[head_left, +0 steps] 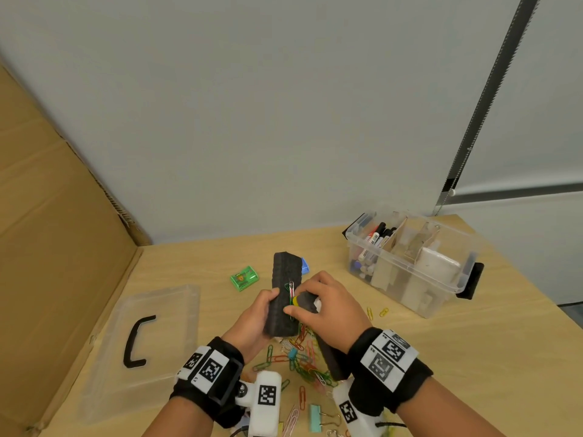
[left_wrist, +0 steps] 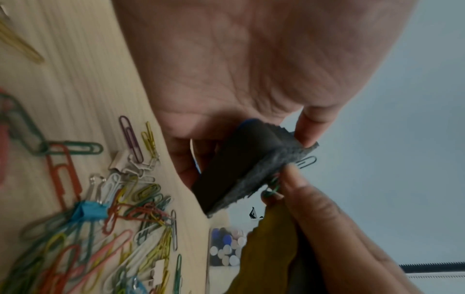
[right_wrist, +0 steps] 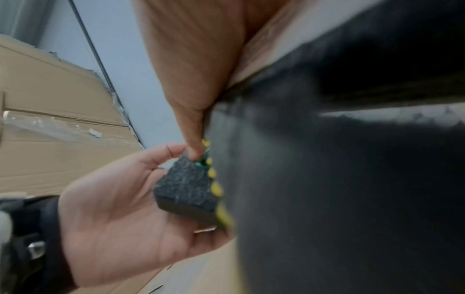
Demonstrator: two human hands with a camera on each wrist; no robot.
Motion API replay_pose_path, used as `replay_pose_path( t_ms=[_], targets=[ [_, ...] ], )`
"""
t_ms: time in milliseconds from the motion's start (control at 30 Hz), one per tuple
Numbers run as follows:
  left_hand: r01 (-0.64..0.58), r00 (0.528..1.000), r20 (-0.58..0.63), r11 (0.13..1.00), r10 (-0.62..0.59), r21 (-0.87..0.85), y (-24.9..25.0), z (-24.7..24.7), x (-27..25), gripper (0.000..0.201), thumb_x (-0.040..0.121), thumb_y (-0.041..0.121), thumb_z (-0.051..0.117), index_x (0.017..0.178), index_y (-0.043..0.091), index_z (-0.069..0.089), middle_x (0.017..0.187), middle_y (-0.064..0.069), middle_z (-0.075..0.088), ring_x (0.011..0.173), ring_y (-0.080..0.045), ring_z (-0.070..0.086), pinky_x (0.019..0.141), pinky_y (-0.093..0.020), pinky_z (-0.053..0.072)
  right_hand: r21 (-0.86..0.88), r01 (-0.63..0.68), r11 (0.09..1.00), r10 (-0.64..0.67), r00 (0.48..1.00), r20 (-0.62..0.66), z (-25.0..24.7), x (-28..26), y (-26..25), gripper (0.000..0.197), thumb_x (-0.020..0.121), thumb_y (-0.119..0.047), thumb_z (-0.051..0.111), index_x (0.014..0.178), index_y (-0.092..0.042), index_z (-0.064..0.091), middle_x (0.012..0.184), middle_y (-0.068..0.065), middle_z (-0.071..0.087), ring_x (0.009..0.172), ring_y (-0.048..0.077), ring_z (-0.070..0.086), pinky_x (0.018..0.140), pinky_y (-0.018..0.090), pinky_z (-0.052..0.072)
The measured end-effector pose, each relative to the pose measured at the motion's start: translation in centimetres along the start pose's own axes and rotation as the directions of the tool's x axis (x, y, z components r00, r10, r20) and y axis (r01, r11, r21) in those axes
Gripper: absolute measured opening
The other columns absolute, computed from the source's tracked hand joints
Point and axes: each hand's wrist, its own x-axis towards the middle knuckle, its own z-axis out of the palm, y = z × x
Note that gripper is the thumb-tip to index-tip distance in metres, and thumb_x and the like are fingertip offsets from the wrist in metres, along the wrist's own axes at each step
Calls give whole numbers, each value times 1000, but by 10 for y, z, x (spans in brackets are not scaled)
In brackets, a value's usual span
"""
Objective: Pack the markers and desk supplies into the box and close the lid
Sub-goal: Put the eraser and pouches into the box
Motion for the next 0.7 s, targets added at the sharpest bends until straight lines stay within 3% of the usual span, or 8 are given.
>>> replay_pose_path(
  t_ms=[167, 333, 500, 633, 700],
  targets=[
    [-28, 1000, -4, 1000, 28, 2, 4, -1, -1, 43, 100, 31, 29, 120, 4, 55, 107, -17, 64, 97, -25, 61, 88, -38, 49, -81, -34, 996, 33, 999, -10, 6, 0, 7, 5, 79, -36, 59, 78, -33, 55, 93, -12, 46, 89, 14, 51, 71, 32, 50],
    [-41, 999, -7, 999, 41, 3, 8, -10, -3, 44, 101, 35, 26, 124, 8, 52, 114, -19, 60, 108, -27, 56, 98, -46, 44, -219, -39, 975, 59, 995, 86, 4, -8, 16, 14, 83, -34, 57, 97, -32, 60, 103, -10, 48, 92, 14, 46, 69, 24, 39],
    [-62, 998, -21, 997, 62, -34, 9, -12, -6, 41, 101, 34, 24, 116, 12, 54, 113, -19, 59, 109, -30, 55, 100, -49, 41, -290, -44, 956, 58, 998, 38, -4, -11, 18, 15, 85, -35, 56, 100, -35, 59, 103, -10, 46, 89, 15, 44, 74, 26, 43],
    [-52, 999, -5, 998, 52, -46, 6, -8, -8, 41, 101, 32, 26, 117, 8, 55, 112, -21, 60, 110, -31, 55, 98, -44, 43, -146, -16, 989, 2, 996, -95, -8, -7, 9, 16, 82, -38, 60, 98, -35, 62, 100, -13, 47, 91, 12, 46, 77, 26, 46],
    [-36, 999, 6, 998, 36, -46, 3, -4, -6, 41, 100, 31, 27, 120, 7, 54, 110, -19, 63, 105, -28, 59, 93, -42, 47, -76, -17, 997, 10, 996, -94, -6, -2, 3, 17, 81, -41, 62, 96, -35, 63, 100, -14, 48, 93, 11, 48, 77, 28, 47]
  ],
)
